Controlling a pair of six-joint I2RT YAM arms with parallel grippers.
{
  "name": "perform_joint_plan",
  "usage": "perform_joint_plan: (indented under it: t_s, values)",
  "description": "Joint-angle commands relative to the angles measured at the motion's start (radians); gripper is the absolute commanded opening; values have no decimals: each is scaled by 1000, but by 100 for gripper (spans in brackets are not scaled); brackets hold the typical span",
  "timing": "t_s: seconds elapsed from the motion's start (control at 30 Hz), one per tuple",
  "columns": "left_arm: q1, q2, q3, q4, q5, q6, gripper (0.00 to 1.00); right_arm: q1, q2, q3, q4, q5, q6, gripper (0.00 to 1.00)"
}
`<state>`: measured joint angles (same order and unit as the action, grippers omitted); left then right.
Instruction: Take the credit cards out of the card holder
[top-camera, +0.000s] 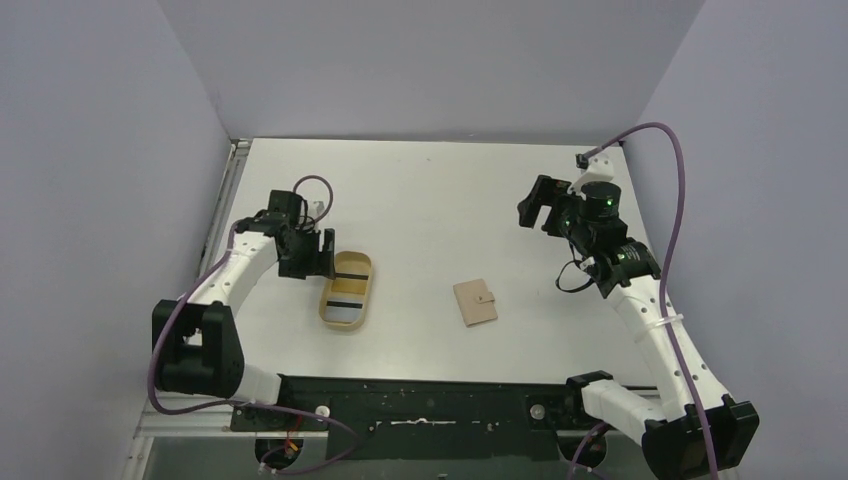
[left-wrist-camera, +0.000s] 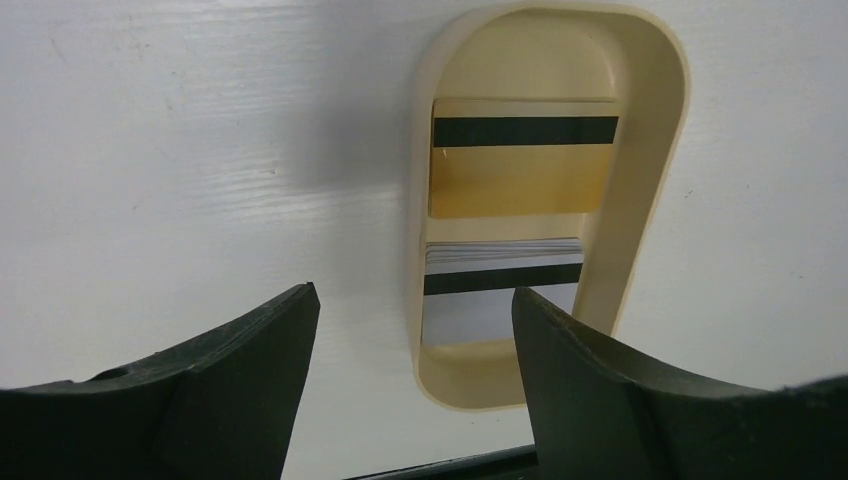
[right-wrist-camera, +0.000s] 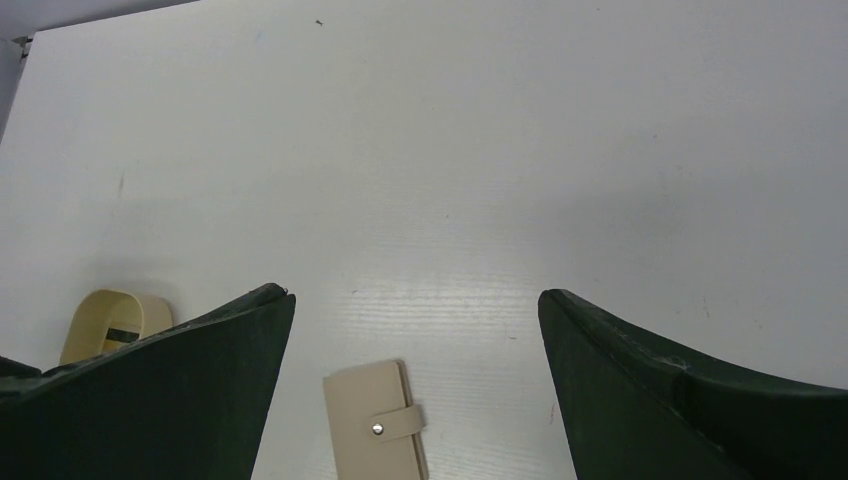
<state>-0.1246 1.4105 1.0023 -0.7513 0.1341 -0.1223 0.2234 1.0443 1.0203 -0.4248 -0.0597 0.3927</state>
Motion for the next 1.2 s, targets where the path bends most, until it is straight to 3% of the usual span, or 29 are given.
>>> perform_joint_plan:
  t_s: [0.0,0.37,0.63,1.0,1.17]
  values:
    - [-12,63,61,5,4,29,66,-4,-26,10,23,11,-27,100]
    - [-39,174,82,44,-103,24,52,-11,-66,-21,25,21,-37,100]
    - [-66,280,151,66,-149,49,35,-17,-89,-33,22,26,-37,100]
    - [-95,375,224,56,-157,56,21,-33,-115,-37,6,34,-54,100]
    - [-101,401,254,55,-135,59,8,-37,-117,-34,-3,32,-58,100]
